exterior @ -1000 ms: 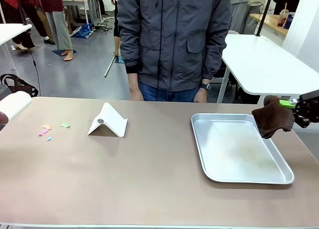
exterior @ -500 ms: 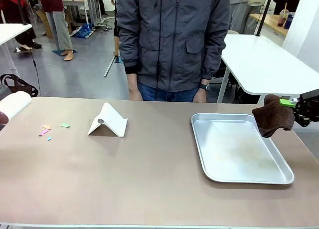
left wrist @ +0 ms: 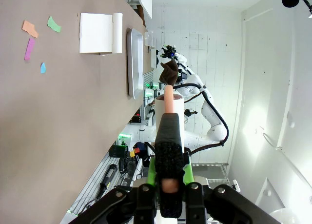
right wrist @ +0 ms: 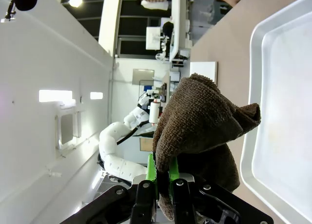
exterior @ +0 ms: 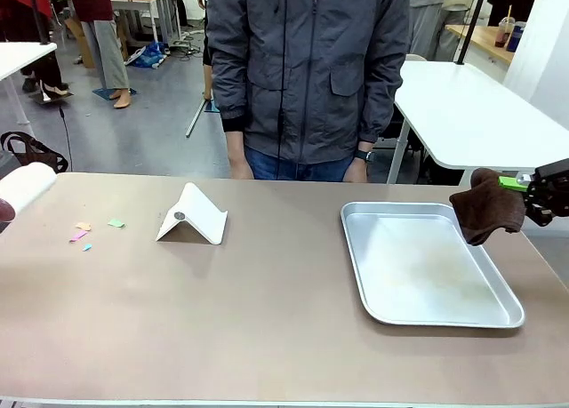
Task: Clean the surface of the table.
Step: Clean the area not pointed to by the person, then return the Lint Roller and towel to their original positions.
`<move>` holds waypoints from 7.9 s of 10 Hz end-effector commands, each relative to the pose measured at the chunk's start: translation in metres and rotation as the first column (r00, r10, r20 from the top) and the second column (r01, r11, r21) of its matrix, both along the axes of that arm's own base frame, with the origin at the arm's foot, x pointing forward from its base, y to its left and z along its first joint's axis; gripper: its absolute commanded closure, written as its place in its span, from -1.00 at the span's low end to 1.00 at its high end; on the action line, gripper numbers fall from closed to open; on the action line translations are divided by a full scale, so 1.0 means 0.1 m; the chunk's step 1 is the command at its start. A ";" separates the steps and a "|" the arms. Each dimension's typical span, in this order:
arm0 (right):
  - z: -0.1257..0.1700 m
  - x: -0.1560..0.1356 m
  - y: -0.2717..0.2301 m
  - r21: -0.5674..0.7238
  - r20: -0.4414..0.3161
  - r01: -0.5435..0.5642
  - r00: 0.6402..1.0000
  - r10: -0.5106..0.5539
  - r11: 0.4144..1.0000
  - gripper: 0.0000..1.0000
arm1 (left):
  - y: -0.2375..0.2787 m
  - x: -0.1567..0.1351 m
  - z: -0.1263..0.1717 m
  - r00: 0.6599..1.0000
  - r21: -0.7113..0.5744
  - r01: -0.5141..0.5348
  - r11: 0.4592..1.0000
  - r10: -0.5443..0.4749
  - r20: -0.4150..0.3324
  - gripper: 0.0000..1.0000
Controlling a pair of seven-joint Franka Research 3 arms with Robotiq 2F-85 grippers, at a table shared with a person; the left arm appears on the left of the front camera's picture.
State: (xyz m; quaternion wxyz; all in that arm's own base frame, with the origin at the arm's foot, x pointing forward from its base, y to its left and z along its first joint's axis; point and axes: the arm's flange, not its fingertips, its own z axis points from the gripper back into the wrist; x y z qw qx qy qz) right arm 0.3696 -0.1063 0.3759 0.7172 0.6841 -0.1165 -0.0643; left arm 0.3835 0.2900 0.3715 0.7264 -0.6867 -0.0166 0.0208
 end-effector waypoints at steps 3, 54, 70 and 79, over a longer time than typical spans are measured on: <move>0.06 0.03 0.02 0.021 0.015 0.001 1.000 -0.001 1.000 0.79 | -0.02 -0.04 0.02 1.000 0.000 0.005 1.000 -0.005 0.018 0.73; 0.06 0.03 0.02 0.021 0.015 0.001 1.000 -0.001 1.000 0.79 | -0.11 -0.44 0.34 0.983 -0.024 0.018 1.000 -0.013 0.184 0.94; 0.06 0.03 0.02 0.021 0.015 0.001 1.000 -0.001 1.000 0.79 | -0.20 -0.58 0.16 0.989 -0.015 0.011 1.000 -0.008 0.151 0.94; 0.30 0.21 0.45 -0.078 0.047 -0.081 0.995 0.085 0.994 0.79 | -0.82 -0.16 0.49 0.986 0.065 0.128 0.990 -0.135 0.100 0.55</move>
